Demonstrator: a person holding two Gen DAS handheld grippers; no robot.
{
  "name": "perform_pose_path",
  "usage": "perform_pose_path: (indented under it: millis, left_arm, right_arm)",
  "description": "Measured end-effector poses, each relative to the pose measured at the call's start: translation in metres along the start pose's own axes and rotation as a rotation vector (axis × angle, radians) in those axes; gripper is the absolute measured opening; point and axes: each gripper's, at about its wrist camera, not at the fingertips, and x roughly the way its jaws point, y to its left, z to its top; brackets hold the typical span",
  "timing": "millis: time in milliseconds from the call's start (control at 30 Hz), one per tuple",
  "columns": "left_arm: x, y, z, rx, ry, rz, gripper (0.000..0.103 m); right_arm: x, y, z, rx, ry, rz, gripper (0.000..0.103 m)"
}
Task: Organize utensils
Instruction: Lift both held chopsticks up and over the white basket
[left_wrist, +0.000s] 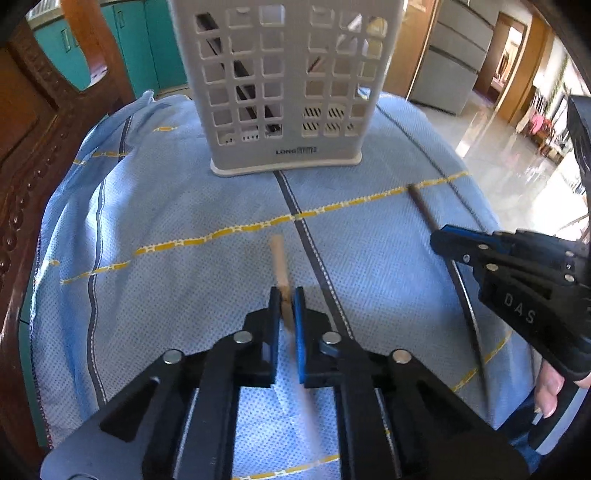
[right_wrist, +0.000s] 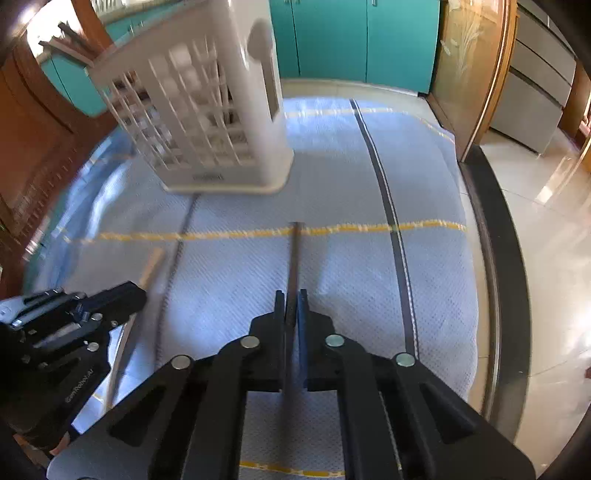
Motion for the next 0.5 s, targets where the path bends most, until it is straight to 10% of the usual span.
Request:
perform_pose_path:
  millis: [500]
  left_arm:
    - [-0.166,0.023,0.010,-0.070,-0.440,-0.130,0.007]
  right_arm:
    - [-0.163,-0.004,0.023,-0.020,-0.428,0.250,0.007]
